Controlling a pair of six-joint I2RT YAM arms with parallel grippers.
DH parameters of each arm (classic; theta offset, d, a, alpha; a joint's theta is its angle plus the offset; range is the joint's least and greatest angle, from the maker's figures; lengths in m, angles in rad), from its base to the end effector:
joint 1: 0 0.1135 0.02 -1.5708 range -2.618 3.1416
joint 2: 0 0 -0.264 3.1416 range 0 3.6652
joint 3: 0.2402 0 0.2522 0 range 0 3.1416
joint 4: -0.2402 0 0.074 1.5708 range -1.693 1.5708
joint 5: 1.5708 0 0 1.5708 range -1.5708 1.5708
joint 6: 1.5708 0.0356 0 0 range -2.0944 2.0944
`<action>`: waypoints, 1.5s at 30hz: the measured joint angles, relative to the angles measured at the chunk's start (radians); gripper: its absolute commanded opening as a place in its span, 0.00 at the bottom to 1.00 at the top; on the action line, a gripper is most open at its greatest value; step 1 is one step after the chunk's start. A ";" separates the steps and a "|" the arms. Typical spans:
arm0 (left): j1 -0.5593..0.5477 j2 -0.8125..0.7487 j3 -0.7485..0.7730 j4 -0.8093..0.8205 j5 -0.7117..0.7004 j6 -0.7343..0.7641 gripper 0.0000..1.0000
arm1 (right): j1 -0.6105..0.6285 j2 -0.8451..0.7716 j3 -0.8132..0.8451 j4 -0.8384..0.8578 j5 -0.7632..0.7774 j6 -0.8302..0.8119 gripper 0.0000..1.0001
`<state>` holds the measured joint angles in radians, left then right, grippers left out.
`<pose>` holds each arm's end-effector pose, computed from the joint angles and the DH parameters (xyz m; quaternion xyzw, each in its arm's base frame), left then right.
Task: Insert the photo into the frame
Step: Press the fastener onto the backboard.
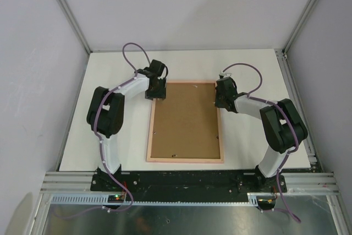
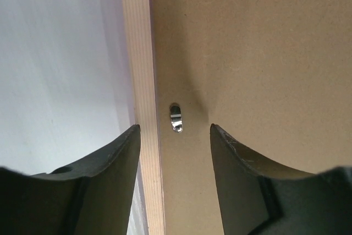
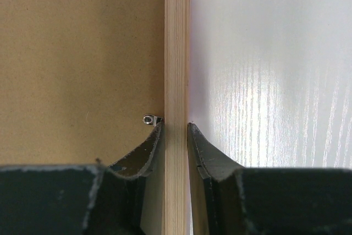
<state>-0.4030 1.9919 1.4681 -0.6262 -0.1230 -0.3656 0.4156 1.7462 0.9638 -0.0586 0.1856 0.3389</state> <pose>0.3832 -0.1586 0.1841 0.0054 0.9762 -0.0224 0.2158 0.3272 0.1372 0.1621 -0.0026 0.9307 0.0504 0.3622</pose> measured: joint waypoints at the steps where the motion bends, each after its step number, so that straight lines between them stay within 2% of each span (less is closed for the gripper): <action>1: 0.000 0.000 0.001 0.002 -0.002 0.000 0.57 | 0.000 -0.001 -0.001 0.001 0.000 0.000 0.00; 19: 0.053 0.037 0.015 0.013 0.017 0.000 0.49 | 0.000 -0.004 -0.006 0.007 -0.012 0.000 0.00; 28: 0.055 0.039 0.015 0.026 0.029 0.000 0.35 | -0.001 -0.006 -0.011 0.013 -0.015 0.000 0.00; 33: 0.064 0.035 0.006 0.030 0.026 -0.004 0.18 | -0.003 -0.006 -0.011 0.013 -0.018 0.000 0.00; 45: 0.073 -0.008 -0.069 0.108 0.032 -0.028 0.01 | -0.003 -0.013 -0.016 0.008 -0.028 0.000 0.00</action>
<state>-0.3302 1.9839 1.3994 -0.5179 -0.0910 -0.3939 0.4122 1.7332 0.9482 -0.0502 0.1574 0.3386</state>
